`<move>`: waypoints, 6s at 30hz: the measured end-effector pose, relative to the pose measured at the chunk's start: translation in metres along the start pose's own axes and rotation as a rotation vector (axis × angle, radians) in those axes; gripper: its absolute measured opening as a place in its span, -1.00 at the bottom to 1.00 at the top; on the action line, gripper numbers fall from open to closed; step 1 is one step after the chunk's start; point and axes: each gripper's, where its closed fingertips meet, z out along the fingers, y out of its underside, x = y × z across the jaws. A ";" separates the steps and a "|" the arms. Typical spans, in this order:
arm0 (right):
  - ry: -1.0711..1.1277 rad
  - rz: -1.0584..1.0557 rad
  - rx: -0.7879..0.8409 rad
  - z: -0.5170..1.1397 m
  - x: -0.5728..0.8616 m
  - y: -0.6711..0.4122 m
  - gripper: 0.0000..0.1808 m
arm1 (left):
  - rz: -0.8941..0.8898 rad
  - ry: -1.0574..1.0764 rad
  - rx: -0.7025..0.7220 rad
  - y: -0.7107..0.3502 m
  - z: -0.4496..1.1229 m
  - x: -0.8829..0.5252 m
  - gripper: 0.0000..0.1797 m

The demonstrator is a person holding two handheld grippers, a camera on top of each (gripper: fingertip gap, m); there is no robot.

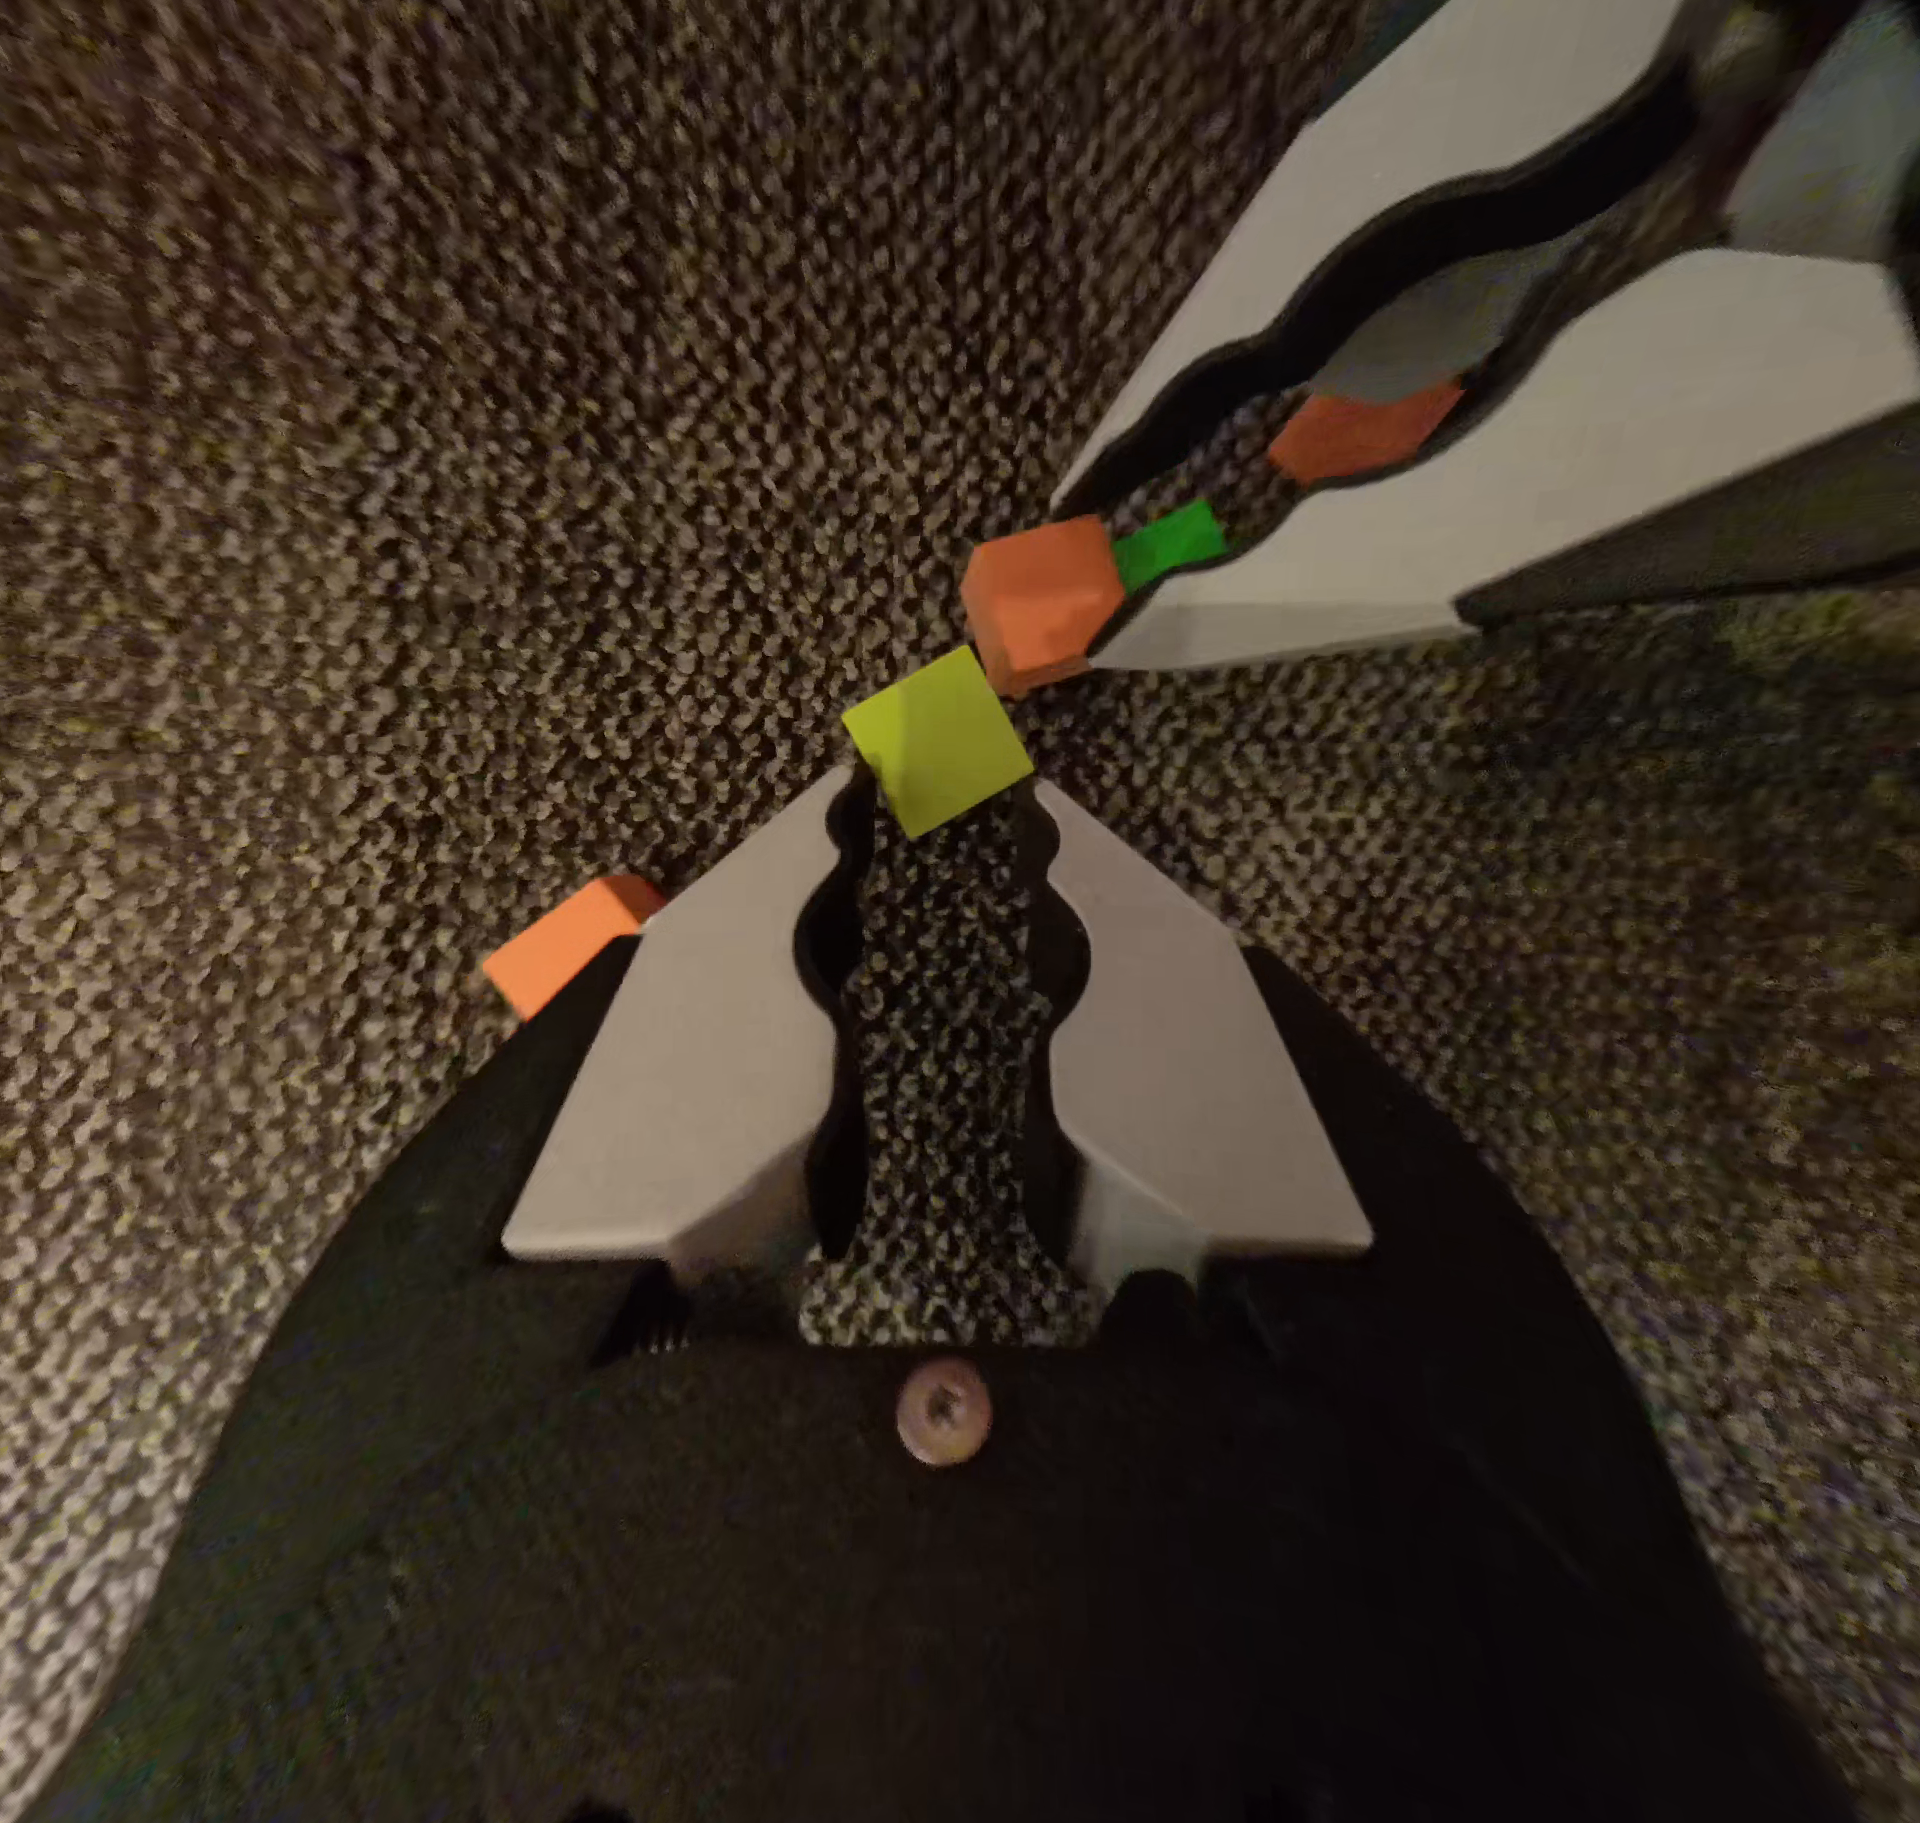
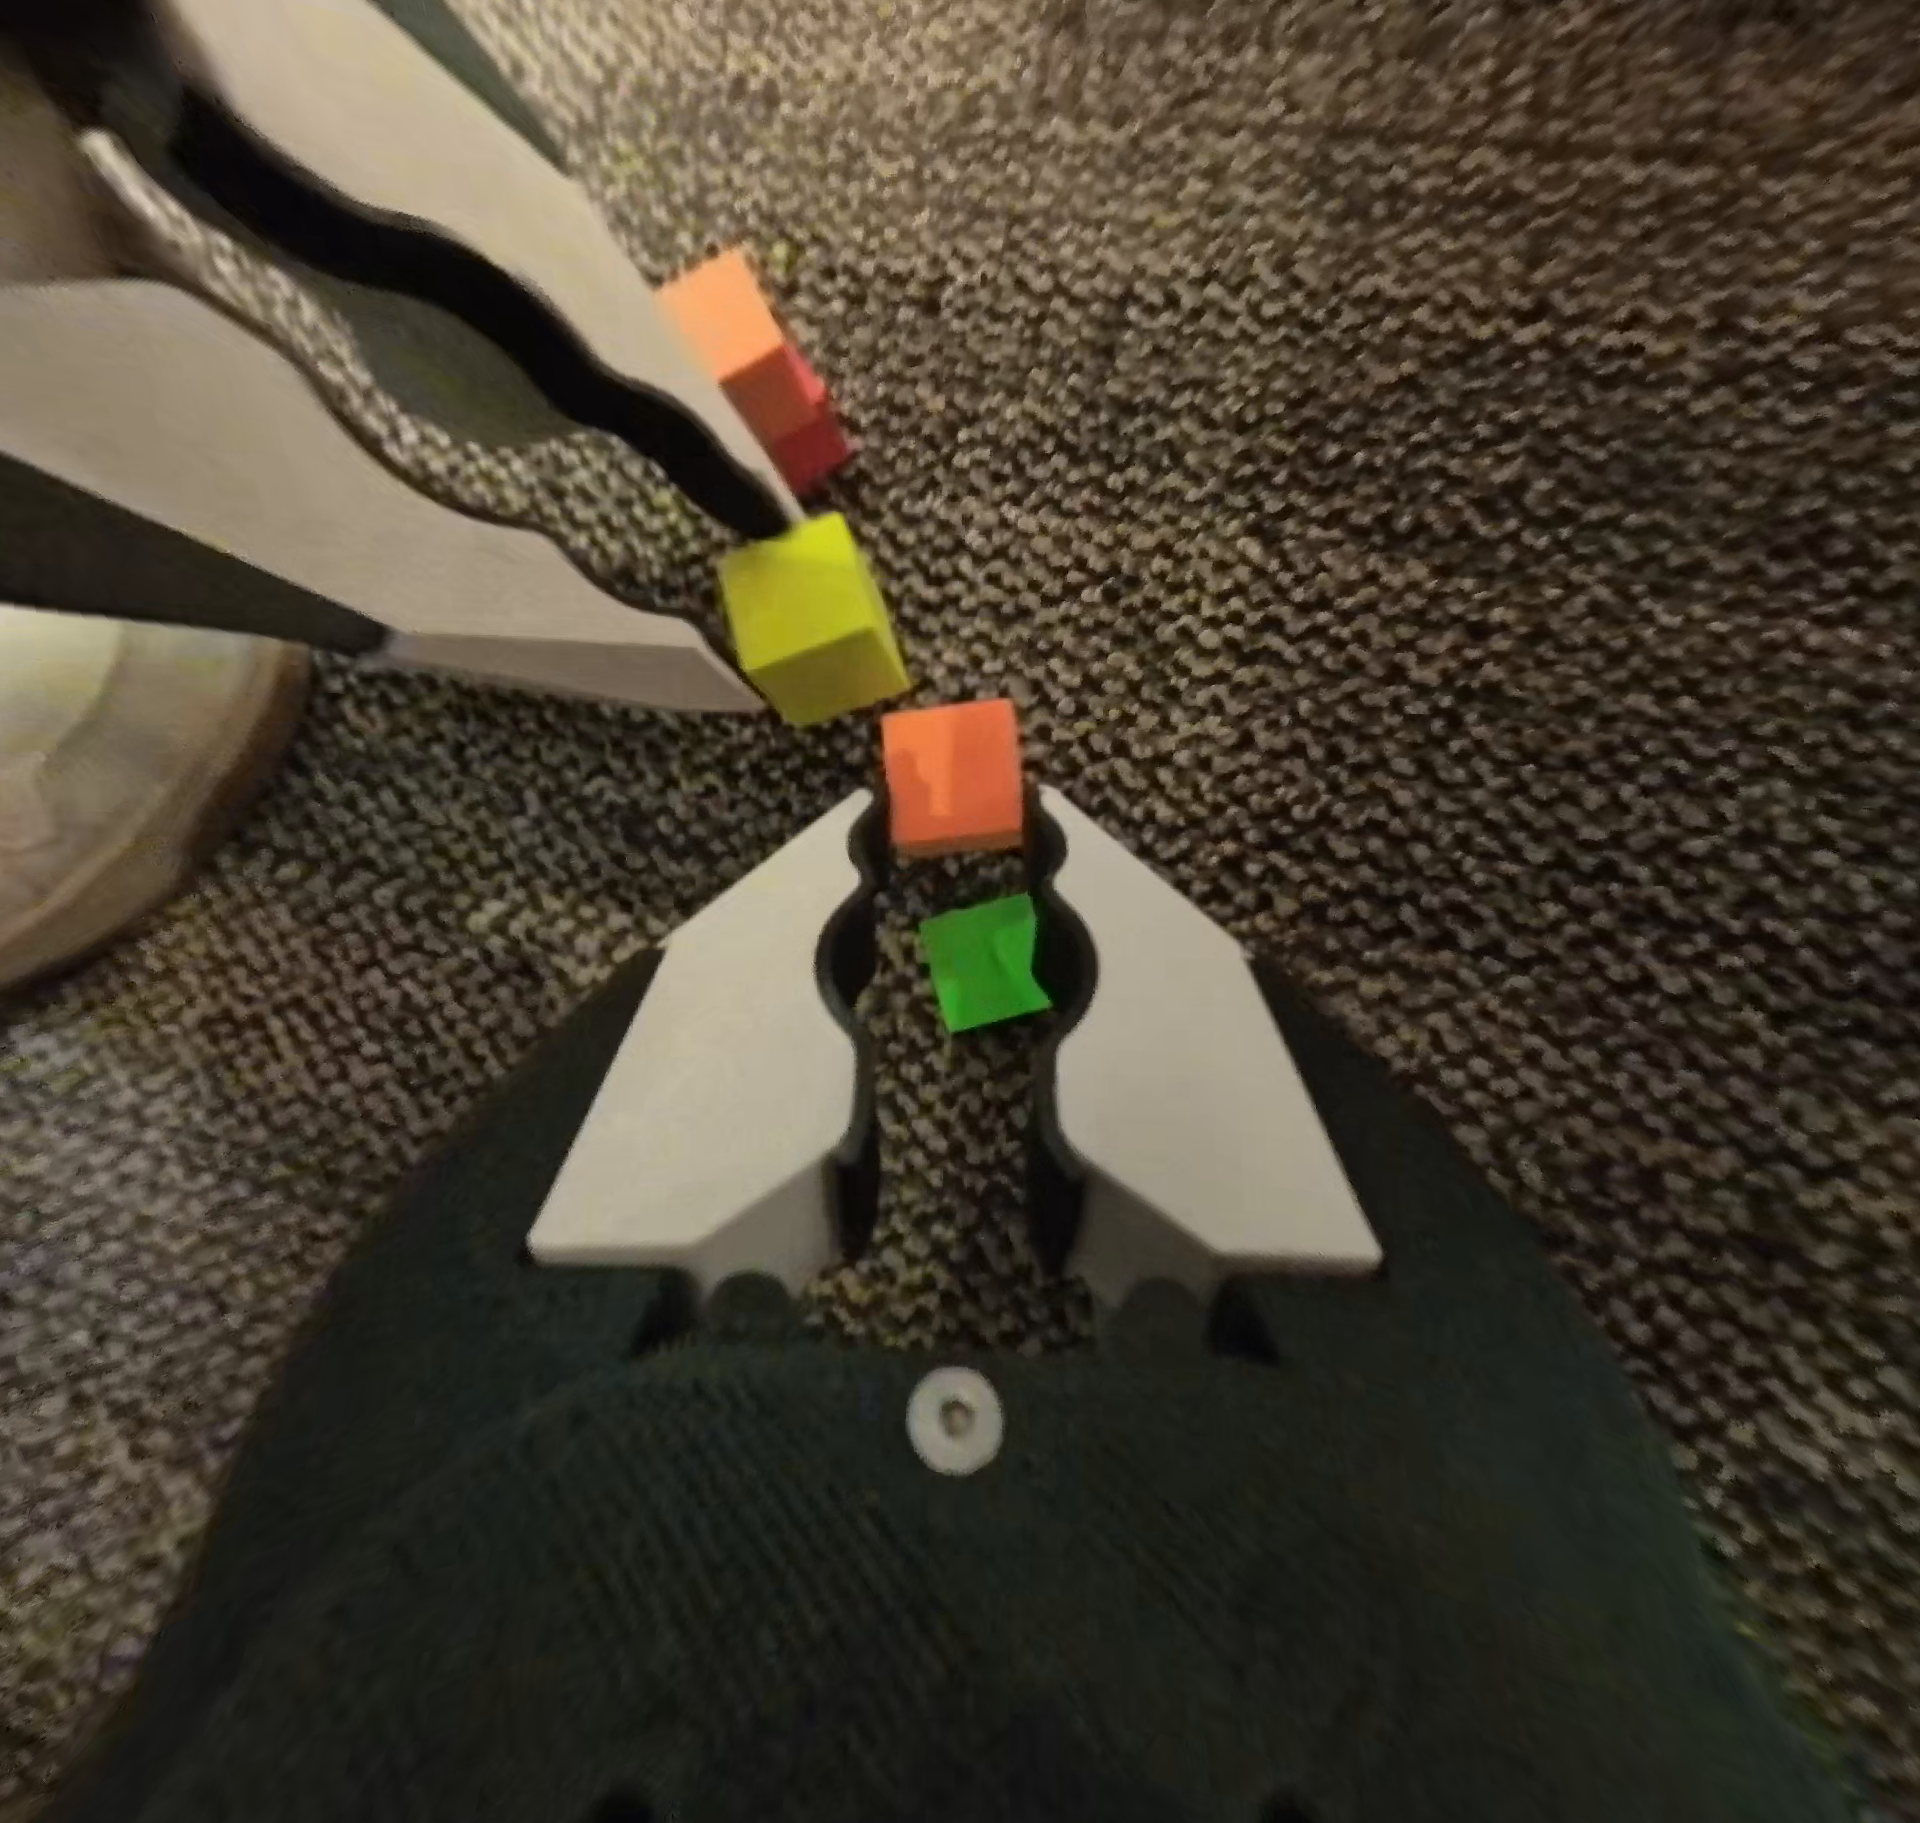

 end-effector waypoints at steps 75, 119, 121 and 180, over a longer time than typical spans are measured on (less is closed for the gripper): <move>0.161 0.227 0.085 -0.071 0.078 0.010 -0.65 | 0.020 0.109 -0.063 -0.020 0.062 0.052 -0.69; -0.174 -0.150 0.113 -0.014 -0.073 -0.135 -0.65 | -0.172 -0.131 -0.061 0.059 -0.090 -0.046 -0.41; -0.173 -0.152 0.124 -0.010 -0.076 -0.139 -0.64 | -0.167 -0.126 -0.068 0.064 -0.091 -0.042 -0.40; -0.138 -0.073 0.004 0.086 0.000 -0.076 -0.42 | -0.206 -0.098 -0.152 0.127 -0.101 -0.061 -0.42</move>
